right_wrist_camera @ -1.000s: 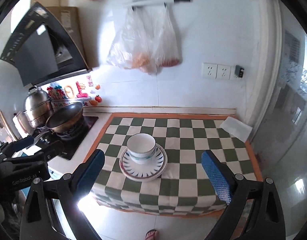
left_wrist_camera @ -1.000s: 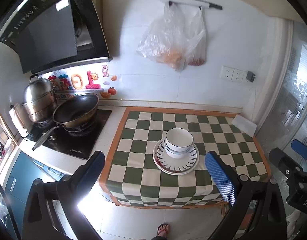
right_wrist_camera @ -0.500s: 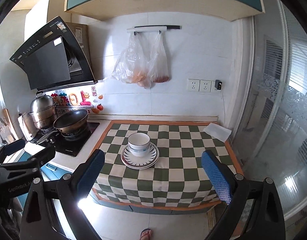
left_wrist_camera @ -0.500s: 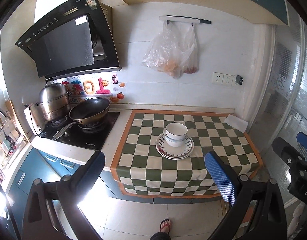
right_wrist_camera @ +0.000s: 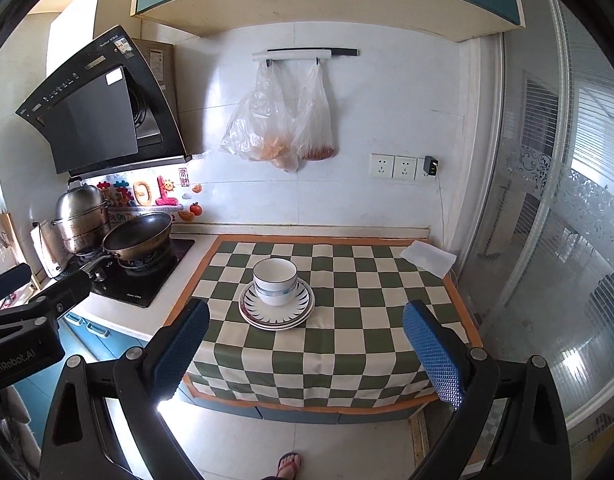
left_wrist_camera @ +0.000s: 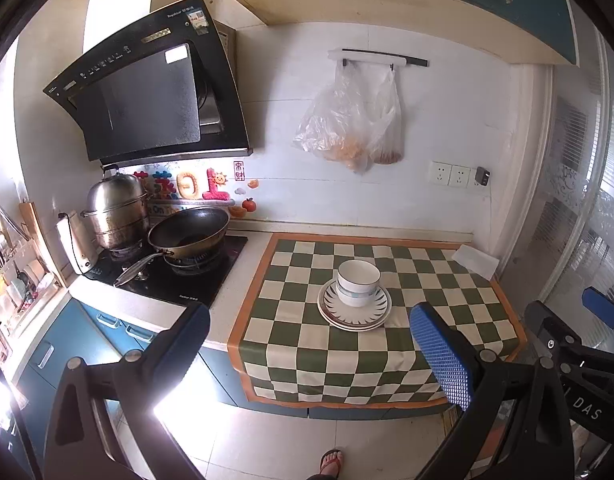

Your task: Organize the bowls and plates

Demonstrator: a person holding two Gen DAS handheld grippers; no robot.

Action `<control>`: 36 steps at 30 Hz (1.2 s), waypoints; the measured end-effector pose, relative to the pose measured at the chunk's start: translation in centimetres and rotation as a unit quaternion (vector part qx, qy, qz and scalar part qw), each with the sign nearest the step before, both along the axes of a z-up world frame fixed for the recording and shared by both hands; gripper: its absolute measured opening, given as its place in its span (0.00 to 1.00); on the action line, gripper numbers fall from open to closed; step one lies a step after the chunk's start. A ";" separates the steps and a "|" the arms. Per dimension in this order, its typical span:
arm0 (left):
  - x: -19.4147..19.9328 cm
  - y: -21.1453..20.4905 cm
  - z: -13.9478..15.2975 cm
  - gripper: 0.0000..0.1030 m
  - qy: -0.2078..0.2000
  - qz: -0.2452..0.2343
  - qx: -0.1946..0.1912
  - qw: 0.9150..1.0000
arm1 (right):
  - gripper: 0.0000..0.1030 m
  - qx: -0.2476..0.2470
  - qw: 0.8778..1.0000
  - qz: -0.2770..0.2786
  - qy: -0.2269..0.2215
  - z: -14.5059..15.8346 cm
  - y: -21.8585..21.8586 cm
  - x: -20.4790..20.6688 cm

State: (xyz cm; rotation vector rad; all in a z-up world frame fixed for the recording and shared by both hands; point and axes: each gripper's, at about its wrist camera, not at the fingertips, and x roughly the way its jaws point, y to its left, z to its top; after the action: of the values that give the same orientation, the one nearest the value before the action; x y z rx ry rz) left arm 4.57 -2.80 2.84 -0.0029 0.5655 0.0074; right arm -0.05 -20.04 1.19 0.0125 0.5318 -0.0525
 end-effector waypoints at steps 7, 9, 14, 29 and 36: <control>0.3 0.3 0.0 1.00 -0.001 0.005 0.002 1.000 | 0.97 0.002 1.000 -0.010 -0.007 0.0 -0.2 0.8; 0.4 0.2 0.0 1.00 0.000 0.004 0.003 1.000 | 0.97 0.005 1.000 -0.015 -0.005 -0.1 -0.3 1.1; 0.5 0.3 -0.1 1.00 0.002 0.002 0.003 1.000 | 0.97 0.009 1.000 -0.024 -0.004 -0.1 -0.5 1.4; 0.9 0.8 0.0 1.00 -0.005 -0.004 0.002 1.000 | 0.97 0.010 0.999 -0.042 -0.009 0.1 -0.4 1.5; 0.9 0.6 0.0 1.00 -0.002 -0.006 0.008 1.000 | 0.97 0.011 0.999 -0.042 -0.008 0.1 -0.4 1.4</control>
State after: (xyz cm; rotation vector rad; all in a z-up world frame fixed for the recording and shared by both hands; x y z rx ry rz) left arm 5.44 -2.15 2.88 0.0165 0.5618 0.0009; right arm 1.38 -20.47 1.28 0.0569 0.5163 -0.1290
